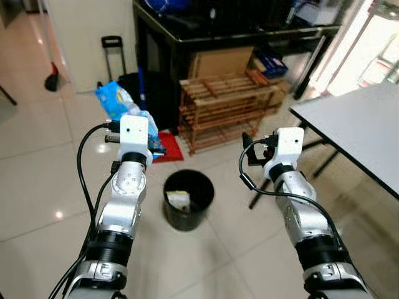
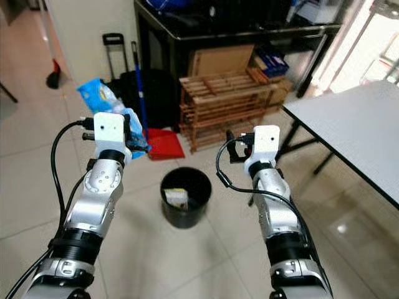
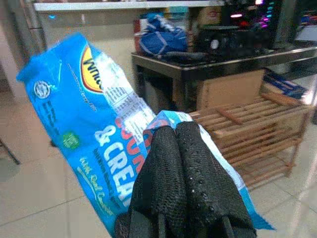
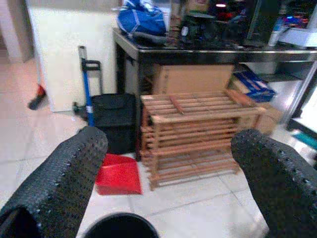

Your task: Picking trash to rubbish bin

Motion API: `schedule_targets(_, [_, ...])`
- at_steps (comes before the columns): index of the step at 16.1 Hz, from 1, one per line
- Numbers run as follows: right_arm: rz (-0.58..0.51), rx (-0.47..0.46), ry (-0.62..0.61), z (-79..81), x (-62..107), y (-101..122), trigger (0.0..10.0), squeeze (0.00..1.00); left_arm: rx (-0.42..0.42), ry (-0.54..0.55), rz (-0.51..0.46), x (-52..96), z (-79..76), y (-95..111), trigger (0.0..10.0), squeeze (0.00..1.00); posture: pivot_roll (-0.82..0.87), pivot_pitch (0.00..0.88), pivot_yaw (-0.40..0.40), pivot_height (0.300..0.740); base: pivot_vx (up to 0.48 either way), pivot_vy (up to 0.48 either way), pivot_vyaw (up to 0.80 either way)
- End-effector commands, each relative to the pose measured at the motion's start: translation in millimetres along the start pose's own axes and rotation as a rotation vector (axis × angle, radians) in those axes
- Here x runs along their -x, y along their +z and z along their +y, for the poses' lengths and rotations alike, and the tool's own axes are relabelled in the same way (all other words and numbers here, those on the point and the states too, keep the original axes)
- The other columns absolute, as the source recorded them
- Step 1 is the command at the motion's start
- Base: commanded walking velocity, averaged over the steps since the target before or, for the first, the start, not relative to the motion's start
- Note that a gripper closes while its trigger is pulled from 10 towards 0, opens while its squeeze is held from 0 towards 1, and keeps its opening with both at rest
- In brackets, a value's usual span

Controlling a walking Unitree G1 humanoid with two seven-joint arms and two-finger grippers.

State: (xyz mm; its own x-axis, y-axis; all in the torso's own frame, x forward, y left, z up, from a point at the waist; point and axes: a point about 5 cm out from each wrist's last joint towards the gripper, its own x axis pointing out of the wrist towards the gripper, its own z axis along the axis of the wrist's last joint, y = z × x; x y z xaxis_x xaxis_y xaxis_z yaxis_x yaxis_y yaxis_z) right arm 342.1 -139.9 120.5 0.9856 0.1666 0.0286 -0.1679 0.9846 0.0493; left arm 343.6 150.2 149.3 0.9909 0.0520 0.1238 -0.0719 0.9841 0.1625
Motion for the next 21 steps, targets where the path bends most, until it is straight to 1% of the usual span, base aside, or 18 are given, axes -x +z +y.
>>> schedule_targets(1, [-0.017, -0.012, 0.008, 4.0, -2.7, 4.3, 10.0, 0.00, -0.001, 0.002, -0.009, -0.4, 3.3, 2.2, 10.0, 0.00, 0.01, 0.041, -0.093, 0.740, 0.480, 0.000, 0.00])
schedule_targets(6, [-0.019, -0.016, 0.012, 3.2, -0.9, 4.2, 10.0, 0.00, 0.004, -0.013, -0.017, -0.3, 0.0, 4.7, 10.0, 0.00, 0.01, 0.032, -0.095, 0.740, 0.480, 0.000, 0.00])
schedule_targets(8, [-0.022, -0.029, 0.012, 3.3, -1.4, 5.0, 10.0, 0.00, 0.004, -0.015, -0.016, 0.3, 0.1, 3.7, 10.0, 0.00, 0.01, 0.024, -0.093, 0.740, 0.480, 0.000, -0.77])
schedule_targets(10, [-0.022, -0.021, 0.014, 3.4, -1.3, 5.0, 10.0, 0.00, 0.003, -0.018, -0.015, 0.4, -0.3, 3.5, 10.0, 0.00, 0.01, 0.023, -0.093, 0.740, 0.480, 0.000, -0.80])
schedule_targets(15, [-0.013, -0.022, 0.021, 5.8, -1.2, 3.7, 10.0, 0.00, 0.003, -0.019, -0.013, 0.1, -0.5, 3.8, 10.0, 0.00, 0.00, 0.040, -0.093, 0.740, 0.480, 0.000, -0.80])
schedule_targets(20, [-0.021, -0.023, 0.012, 3.1, -0.2, 4.6, 10.0, 0.00, 0.006, -0.017, -0.012, 0.3, -0.6, 3.8, 10.0, 0.00, 0.01, 0.052, -0.098, 0.740, 0.480, 0.000, 0.00])
schedule_targets(21, [-0.022, -0.024, 0.013, 3.8, -0.5, 4.8, 10.0, 0.00, 0.014, -0.031, -0.014, 0.4, -1.7, 4.3, 10.0, 0.00, 0.01, 0.053, -0.098, 0.740, 0.356, 0.000, 0.00])
